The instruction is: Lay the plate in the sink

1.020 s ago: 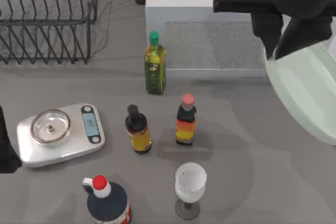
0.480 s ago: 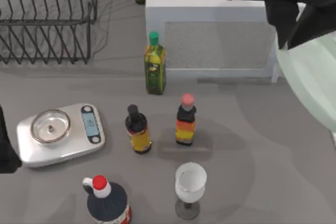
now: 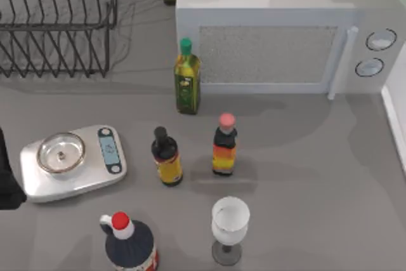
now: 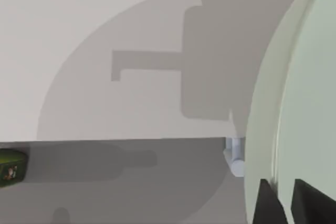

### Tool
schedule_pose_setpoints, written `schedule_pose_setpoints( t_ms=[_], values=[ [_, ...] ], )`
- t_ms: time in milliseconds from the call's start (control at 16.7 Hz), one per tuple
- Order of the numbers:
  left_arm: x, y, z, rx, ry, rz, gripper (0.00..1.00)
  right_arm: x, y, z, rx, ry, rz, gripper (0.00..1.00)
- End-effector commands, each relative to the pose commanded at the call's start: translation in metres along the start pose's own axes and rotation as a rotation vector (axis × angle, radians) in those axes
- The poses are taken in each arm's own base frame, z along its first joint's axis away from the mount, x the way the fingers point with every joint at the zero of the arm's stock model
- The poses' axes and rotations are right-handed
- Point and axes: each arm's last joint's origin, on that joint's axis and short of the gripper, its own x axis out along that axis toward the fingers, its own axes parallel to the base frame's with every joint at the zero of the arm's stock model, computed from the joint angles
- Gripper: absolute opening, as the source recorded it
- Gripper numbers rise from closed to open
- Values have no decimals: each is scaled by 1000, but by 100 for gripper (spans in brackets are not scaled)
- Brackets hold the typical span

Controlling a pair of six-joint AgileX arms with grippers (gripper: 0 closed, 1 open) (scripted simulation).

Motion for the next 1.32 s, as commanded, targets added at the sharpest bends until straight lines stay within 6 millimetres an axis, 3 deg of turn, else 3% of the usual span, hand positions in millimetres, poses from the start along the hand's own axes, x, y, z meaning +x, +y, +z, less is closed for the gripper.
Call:
schedule_pose_setpoints(
  t_ms=[180,300,420,540,840,1320],
  values=[
    [0,0,0,0,0,0,100,70,-59,55,15,58,-35,0],
    [0,0,0,0,0,0,100,121,-88,77,-5,111,-32,0],
    [0,0,0,0,0,0,100,160,-103,88,-42,153,-13,0],
    [0,0,0,0,0,0,100,182,-106,93,-74,171,4,0],
    [0,0,0,0,0,0,100,185,-106,93,-79,172,6,0],
    [0,0,0,0,0,0,100,185,-106,93,-79,172,6,60]
  ],
)
